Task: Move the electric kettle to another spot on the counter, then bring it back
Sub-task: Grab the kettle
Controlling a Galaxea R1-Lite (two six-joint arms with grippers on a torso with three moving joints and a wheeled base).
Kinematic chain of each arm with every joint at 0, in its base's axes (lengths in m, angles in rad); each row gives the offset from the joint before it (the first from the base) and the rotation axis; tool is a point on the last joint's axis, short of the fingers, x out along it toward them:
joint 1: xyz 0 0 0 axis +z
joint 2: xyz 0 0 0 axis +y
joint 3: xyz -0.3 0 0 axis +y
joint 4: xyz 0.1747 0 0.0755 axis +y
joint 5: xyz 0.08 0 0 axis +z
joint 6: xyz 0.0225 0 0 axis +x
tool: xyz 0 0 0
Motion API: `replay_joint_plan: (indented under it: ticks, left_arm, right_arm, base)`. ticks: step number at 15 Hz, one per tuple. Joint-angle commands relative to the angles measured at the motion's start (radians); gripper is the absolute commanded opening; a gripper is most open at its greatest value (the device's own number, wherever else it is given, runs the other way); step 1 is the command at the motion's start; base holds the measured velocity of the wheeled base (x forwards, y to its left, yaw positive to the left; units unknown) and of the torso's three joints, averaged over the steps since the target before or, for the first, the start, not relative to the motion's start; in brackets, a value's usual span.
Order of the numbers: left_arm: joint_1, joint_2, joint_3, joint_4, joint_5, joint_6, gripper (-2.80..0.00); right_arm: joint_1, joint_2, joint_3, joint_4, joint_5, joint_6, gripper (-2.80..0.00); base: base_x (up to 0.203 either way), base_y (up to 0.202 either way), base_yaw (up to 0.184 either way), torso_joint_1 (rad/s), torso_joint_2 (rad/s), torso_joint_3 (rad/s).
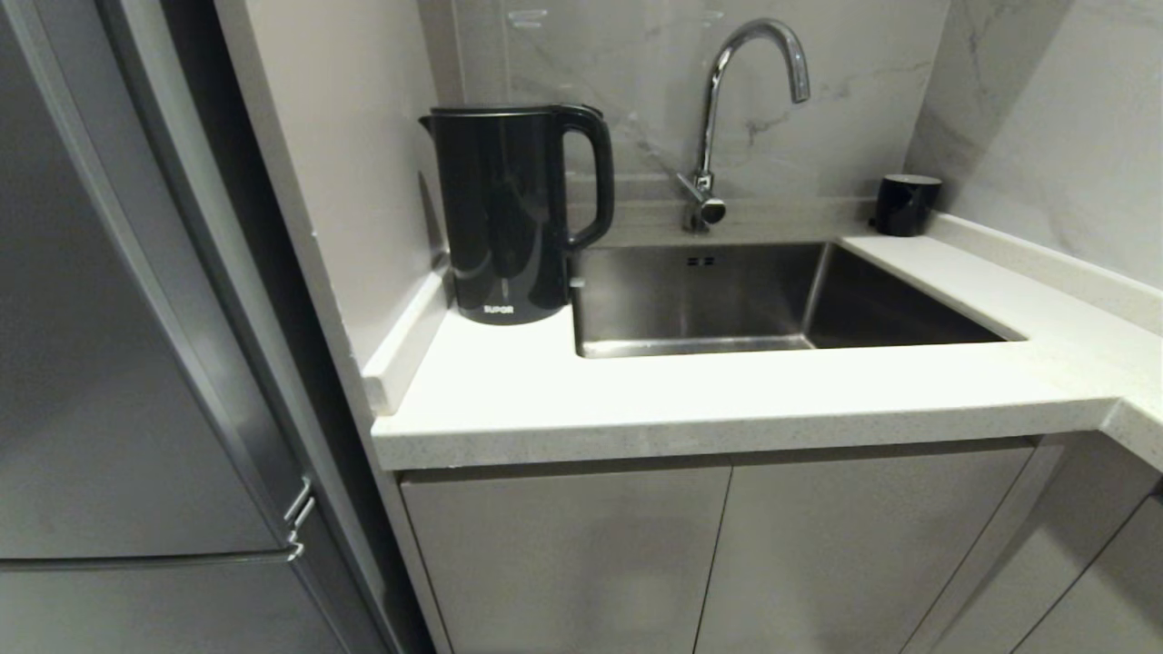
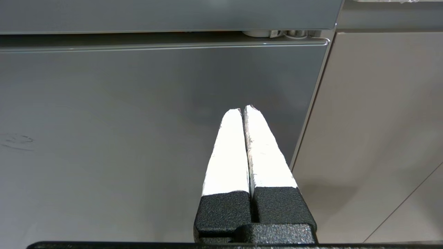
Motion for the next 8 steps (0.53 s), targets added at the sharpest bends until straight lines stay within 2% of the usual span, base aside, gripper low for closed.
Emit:
replay_joint_plan:
  ticks: [1,8]
  left_arm:
    - [0.000,0.000,0.000,0.000,0.000,0.000,-2.80]
    - [0.000,0.000,0.000,0.000,0.000,0.000,-2.80]
  right_arm:
    - [0.000,0.001,0.000,0.000,0.001,0.000,-2.80]
    - [0.000,0.000,0.000,0.000,0.001,0.000,-2.80]
  base:
    - [0.000,0.000,0.000,0.000,0.00,0.000]
    - [0.000,0.000,0.000,0.000,0.00,0.000]
